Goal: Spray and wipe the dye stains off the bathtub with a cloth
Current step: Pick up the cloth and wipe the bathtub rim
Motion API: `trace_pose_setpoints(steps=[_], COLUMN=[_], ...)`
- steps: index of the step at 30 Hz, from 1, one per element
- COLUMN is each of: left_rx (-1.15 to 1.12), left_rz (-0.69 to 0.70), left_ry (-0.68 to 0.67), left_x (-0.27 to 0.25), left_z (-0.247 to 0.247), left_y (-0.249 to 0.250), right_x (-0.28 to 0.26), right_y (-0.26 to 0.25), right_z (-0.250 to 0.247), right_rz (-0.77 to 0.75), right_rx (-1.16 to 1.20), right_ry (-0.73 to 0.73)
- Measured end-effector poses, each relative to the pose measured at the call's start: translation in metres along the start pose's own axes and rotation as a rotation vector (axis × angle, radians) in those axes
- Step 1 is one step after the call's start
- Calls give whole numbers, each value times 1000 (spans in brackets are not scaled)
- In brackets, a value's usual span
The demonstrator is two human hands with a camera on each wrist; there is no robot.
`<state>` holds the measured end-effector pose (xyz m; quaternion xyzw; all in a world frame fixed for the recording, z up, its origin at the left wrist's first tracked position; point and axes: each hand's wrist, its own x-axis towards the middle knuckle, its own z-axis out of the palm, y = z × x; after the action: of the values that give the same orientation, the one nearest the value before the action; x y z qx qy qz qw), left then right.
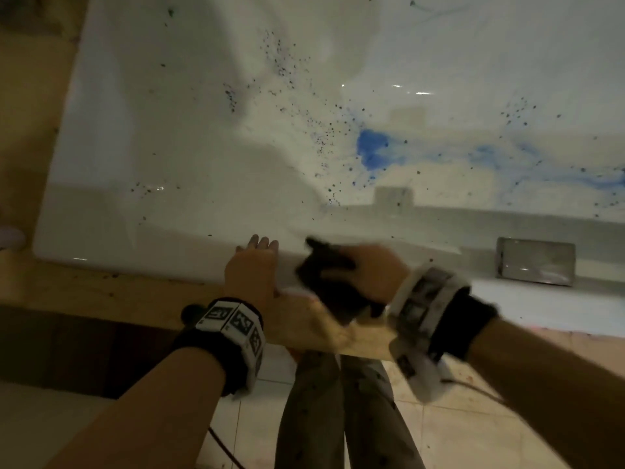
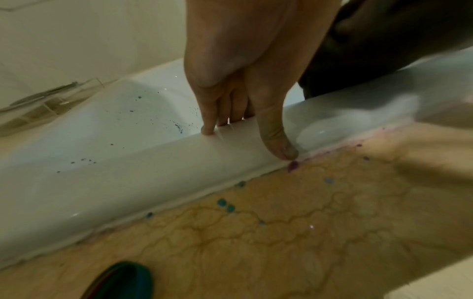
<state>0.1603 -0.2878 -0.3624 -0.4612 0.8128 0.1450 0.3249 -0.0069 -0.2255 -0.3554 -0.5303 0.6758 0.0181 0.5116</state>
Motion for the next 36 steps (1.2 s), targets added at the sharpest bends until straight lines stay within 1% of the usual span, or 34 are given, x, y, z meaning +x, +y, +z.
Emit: trace_pose_setpoints(steps=[1, 2, 3, 4, 5, 6, 8, 9, 11, 12, 13, 15, 16, 17, 18, 20, 21, 22, 23, 24, 27, 30, 32, 33, 34, 35, 36], left_rx=[-13, -24, -27, -20, -11, -7, -11, -3, 7, 11, 16, 26, 26, 25, 27, 24, 19, 15, 13, 18, 48, 71, 83, 91, 95, 92, 85], left_rz=[7, 9, 5, 1, 2, 4, -2, 1, 9, 13, 12, 9, 8, 6, 3, -5, -7, -8, -9, -8, -8, -7, 4, 8, 10, 11, 9], left_ry=[-4, -2, 7, 20, 30, 29, 20, 25, 14, 11, 18, 27, 18, 11, 13, 22, 22, 18, 11, 7, -13, -1, 4, 8, 8, 6, 4], left_x=[0, 1, 2, 4, 5, 5, 3, 3, 3, 3, 3, 3, 1, 0, 0, 1, 2, 2, 3, 3, 4, 4, 2, 1, 0, -1, -2], left_z=[0, 1, 2, 2, 3, 4, 5, 4, 4, 3, 3, 3, 4, 6, 7, 7, 8, 9, 9, 9, 10, 8, 6, 5, 4, 4, 4], left_y=[0, 0, -1, -1, -2, -3, -3, -3, -4, -4, -4, -6, -5, -5, -5, -4, -4, -5, -4, -4, -4, -3, -3, -3, -3, -2, -2], right_x=[-1, 0, 2, 5, 8, 12, 20, 25, 19, 12, 4, -21, -35, -50, -62, -76, -75, -72, -65, -56, -31, -14, -9, -8, -12, -20, -31], right_y=[-4, -6, -8, -9, -8, -9, -9, -6, 2, 9, 18, 37, 49, 63, 77, 103, 109, 110, 106, 97, 57, 24, 13, 14, 19, 27, 39], right_z=[16, 27, 32, 29, 25, 19, 6, -2, -22, -29, -34, -30, -21, -11, 0, 18, 28, 37, 47, 56, 71, 62, 45, 33, 20, 6, -10], right_rz=[-22, -35, -48, -43, -33, -8, 57, 109, 232, 257, 258, 247, 242, 248, 271, 394, 459, 489, 482, 440, 290, 172, 133, 148, 184, 220, 270], right_rx=[-203, -339, -388, -350, -234, -113, -12, 70, 341, 444, 450, 280, 194, 149, 142, 146, 122, 100, 90, 85, 28, -42, 36, 156, 297, 395, 437], right_ry=[-26, -4, 40, 94, 146, 159, 107, 131, 254, 314, 355, 391, 442, 523, 617, 797, 852, 894, 935, 953, 911, 779, 629, 563, 548, 621, 743])
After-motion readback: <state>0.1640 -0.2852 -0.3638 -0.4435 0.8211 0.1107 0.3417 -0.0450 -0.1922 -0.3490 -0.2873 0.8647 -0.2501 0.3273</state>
